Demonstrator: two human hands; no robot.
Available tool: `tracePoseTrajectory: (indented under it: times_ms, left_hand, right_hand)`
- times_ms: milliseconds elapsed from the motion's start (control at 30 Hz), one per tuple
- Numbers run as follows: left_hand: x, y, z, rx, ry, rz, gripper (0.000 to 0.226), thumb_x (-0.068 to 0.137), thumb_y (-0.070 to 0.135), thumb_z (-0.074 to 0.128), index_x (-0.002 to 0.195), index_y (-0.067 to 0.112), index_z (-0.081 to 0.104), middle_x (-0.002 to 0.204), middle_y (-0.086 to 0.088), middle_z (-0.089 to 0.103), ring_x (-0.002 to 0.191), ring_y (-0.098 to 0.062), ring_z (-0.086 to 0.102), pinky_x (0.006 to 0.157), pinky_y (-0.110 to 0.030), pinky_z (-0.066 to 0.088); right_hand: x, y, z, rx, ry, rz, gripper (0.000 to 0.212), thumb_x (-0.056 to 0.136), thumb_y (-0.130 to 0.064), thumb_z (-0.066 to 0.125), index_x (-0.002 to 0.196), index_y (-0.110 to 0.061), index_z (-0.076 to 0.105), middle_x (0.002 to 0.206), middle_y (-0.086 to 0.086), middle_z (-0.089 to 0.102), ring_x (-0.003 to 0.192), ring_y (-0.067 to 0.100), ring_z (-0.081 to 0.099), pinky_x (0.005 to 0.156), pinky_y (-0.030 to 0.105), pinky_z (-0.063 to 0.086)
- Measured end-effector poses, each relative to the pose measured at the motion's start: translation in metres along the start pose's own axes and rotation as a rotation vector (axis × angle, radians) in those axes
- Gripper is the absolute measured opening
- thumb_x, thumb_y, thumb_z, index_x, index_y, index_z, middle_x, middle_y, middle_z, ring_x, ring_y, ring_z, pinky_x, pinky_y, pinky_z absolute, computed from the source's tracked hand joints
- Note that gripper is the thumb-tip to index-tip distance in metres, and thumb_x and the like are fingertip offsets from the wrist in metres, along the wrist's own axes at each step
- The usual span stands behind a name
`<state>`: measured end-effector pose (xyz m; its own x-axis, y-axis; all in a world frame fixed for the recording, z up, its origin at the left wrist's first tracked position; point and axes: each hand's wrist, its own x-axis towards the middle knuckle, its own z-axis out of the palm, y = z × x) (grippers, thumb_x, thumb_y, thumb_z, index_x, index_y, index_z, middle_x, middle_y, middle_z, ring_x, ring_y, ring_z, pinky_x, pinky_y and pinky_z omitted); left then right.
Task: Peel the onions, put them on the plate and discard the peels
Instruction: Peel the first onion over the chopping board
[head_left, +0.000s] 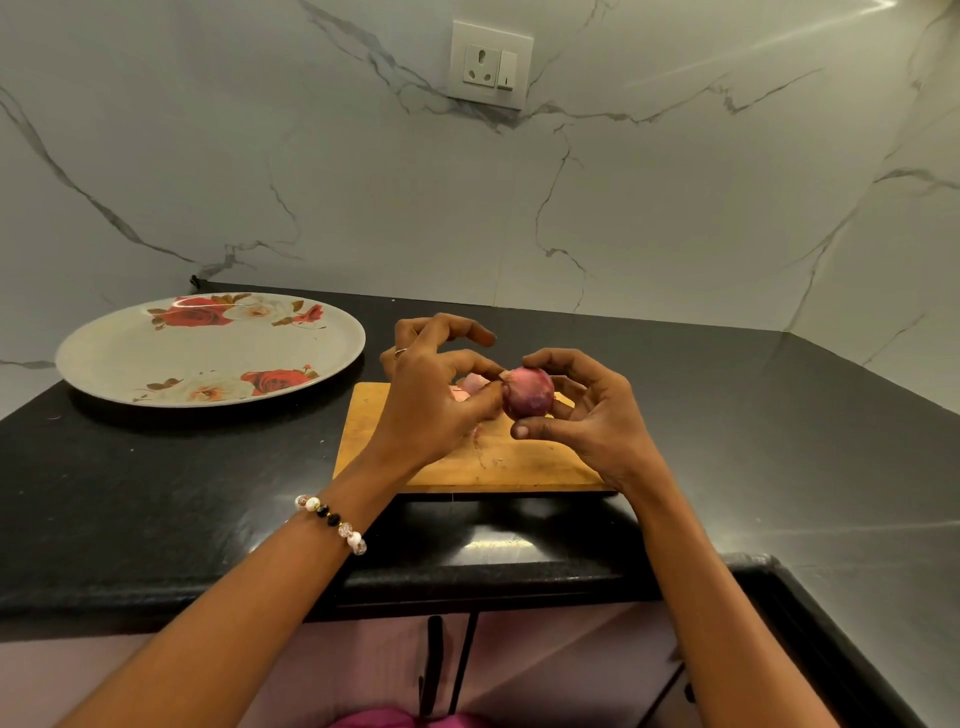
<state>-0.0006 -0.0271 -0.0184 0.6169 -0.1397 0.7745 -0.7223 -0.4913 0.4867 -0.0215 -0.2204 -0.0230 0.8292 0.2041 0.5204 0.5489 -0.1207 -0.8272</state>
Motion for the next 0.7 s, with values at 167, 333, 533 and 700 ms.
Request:
tracePoseTrajectory:
  times_ms: [167, 333, 533, 700]
  left_hand:
    - [0.000, -0.001, 0.001, 0.011, 0.020, 0.015, 0.020, 0.074, 0.034, 0.066, 0.084, 0.020, 0.075, 0.109, 0.016, 0.050, 0.113, -0.008, 0.035, 0.087, -0.052, 0.039]
    - [-0.001, -0.003, 0.005, 0.097, 0.036, 0.068, 0.016, 0.074, 0.027, 0.066, 0.079, 0.013, 0.072, 0.106, 0.000, 0.059, 0.107, -0.011, 0.036, 0.081, -0.050, 0.041]
    - [-0.002, -0.008, 0.012, 0.193, 0.010, 0.108, 0.019, 0.079, 0.026, 0.060, 0.084, 0.009, 0.067, 0.107, -0.008, 0.057, 0.098, -0.006, 0.033, 0.074, -0.035, 0.035]
    - [-0.002, -0.012, 0.013, 0.251, 0.032, 0.098, 0.013, 0.082, 0.023, 0.063, 0.086, 0.010, 0.065, 0.109, -0.009, 0.056, 0.099, -0.008, 0.033, 0.076, -0.022, 0.026]
  right_hand:
    - [0.001, 0.000, 0.001, -0.004, -0.007, -0.002, 0.058, 0.059, -0.008, 0.085, 0.112, -0.018, 0.063, 0.117, 0.000, 0.062, 0.114, 0.014, 0.062, 0.086, 0.025, 0.056]
    - [0.001, 0.000, 0.001, -0.005, -0.013, 0.014, 0.057, 0.059, -0.008, 0.085, 0.111, -0.019, 0.064, 0.118, -0.001, 0.062, 0.114, 0.016, 0.062, 0.085, 0.025, 0.056]
    - [0.000, -0.003, 0.002, 0.009, -0.009, 0.025, 0.057, 0.060, -0.007, 0.083, 0.113, -0.017, 0.064, 0.119, 0.001, 0.063, 0.114, 0.011, 0.062, 0.084, 0.023, 0.056]
    - [0.000, -0.001, -0.002, 0.056, 0.037, 0.017, 0.056, 0.064, -0.007, 0.083, 0.117, -0.015, 0.065, 0.118, 0.003, 0.067, 0.114, 0.021, 0.065, 0.088, 0.027, 0.055]
